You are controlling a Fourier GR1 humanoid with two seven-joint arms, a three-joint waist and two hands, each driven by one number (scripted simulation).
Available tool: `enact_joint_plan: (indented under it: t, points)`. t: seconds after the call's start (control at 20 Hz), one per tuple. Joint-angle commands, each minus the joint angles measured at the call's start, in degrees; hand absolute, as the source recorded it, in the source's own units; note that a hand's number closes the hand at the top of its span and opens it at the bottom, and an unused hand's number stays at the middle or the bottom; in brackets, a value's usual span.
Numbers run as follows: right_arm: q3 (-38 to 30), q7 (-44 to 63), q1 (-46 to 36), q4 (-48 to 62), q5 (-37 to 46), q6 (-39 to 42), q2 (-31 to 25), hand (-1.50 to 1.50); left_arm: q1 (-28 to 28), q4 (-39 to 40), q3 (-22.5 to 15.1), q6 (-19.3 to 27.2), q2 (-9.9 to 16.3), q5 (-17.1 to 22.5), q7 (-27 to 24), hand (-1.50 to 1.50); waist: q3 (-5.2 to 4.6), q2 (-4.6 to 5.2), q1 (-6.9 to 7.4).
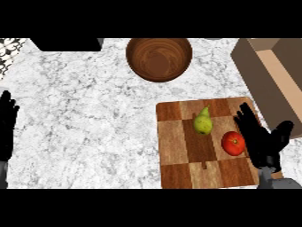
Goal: Pick the pear from the cutting board and place it in the cardboard box
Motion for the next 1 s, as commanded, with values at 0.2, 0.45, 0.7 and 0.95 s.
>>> enact_joint_plan:
  t: [0.2, 0.45, 0.7, 0.95]
  points:
    - [-8.13, 5.66, -15.73, -7.98, 6.46, -3.8, -15.54, -1.5, -6.84, -7.99, -8.23, -10.81, 4.01, -5.75, -5.98, 0.0, -0.52, -0.03, -2.14]
    - [-4.98, 12.36, -16.04, -4.3, 14.09, 2.15, -27.13, -1.5, -11.48, -9.05, -12.56, -18.15, 2.87, -5.47, -6.7, 0.0, -0.29, 0.8, -1.55]
    - [0.55, 5.23, -17.23, -4.16, 19.79, 8.75, -28.89, -1.5, -11.83, -7.77, -13.25, -19.43, 1.22, -7.04, -7.87, 0.0, -0.19, 0.91, -0.02]
    - [3.18, 10.25, -22.34, -6.57, 21.42, 17.69, -33.33, -1.5, -13.08, -3.04, -13.33, -20.7, -1.09, -9.11, -10.94, 0.0, -0.27, 0.94, -0.35]
